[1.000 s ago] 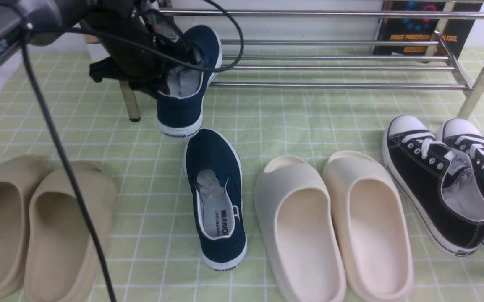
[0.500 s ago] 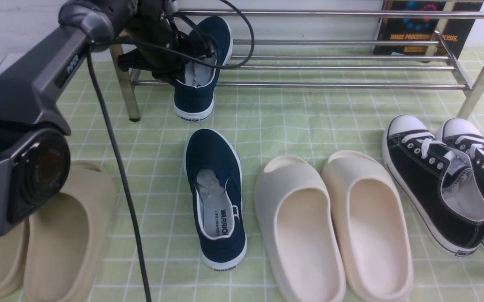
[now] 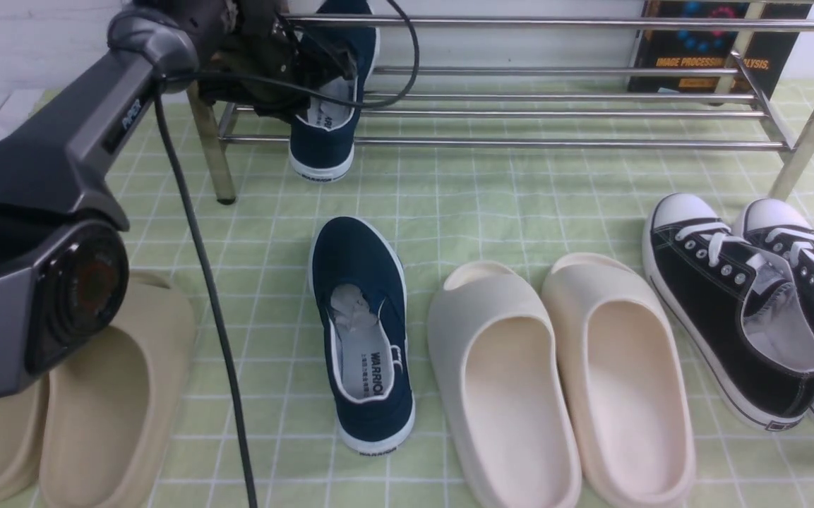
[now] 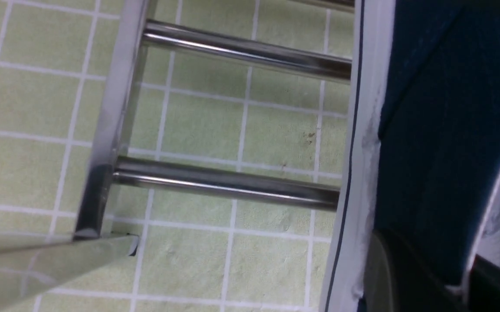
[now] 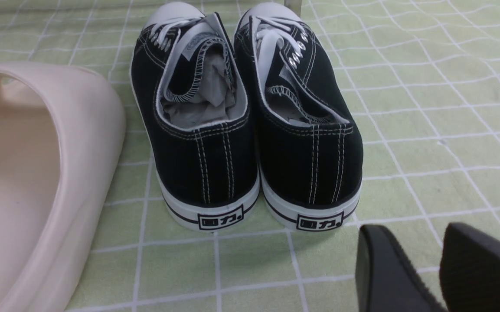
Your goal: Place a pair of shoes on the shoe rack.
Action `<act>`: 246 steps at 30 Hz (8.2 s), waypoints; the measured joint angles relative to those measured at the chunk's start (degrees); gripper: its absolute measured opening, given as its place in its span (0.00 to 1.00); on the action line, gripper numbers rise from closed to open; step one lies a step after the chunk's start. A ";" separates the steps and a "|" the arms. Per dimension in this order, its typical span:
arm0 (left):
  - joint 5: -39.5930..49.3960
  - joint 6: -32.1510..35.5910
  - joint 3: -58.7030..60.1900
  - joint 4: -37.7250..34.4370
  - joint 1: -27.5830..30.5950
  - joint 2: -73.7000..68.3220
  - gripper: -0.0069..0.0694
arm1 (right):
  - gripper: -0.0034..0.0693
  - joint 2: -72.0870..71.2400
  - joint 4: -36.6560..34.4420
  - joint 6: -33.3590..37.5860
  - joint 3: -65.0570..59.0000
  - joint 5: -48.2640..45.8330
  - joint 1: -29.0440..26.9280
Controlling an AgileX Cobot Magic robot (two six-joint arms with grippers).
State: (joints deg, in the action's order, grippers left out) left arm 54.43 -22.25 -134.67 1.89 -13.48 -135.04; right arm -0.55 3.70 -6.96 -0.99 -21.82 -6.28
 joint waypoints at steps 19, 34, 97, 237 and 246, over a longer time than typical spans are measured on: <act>17.23 3.34 -0.40 4.67 -0.11 21.77 0.37 | 0.38 0.00 0.00 0.00 0.00 0.00 0.00; 17.23 6.37 24.09 5.11 -14.51 50.64 0.07 | 0.38 0.00 0.00 0.00 0.00 0.00 0.00; 0.32 -1.69 51.09 -2.64 -15.11 42.63 0.09 | 0.38 0.00 0.00 0.00 0.00 0.00 0.00; 4.07 -1.82 78.93 -0.20 -5.14 97.81 0.07 | 0.38 0.00 0.00 0.00 0.00 0.00 0.00; 8.77 3.41 79.31 -1.89 -5.14 97.81 0.07 | 0.38 0.00 0.00 0.00 0.00 0.00 0.00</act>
State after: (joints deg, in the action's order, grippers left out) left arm 63.20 -18.84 -55.36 0.00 -18.62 -37.23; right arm -0.55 3.70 -6.96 -0.99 -21.82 -6.28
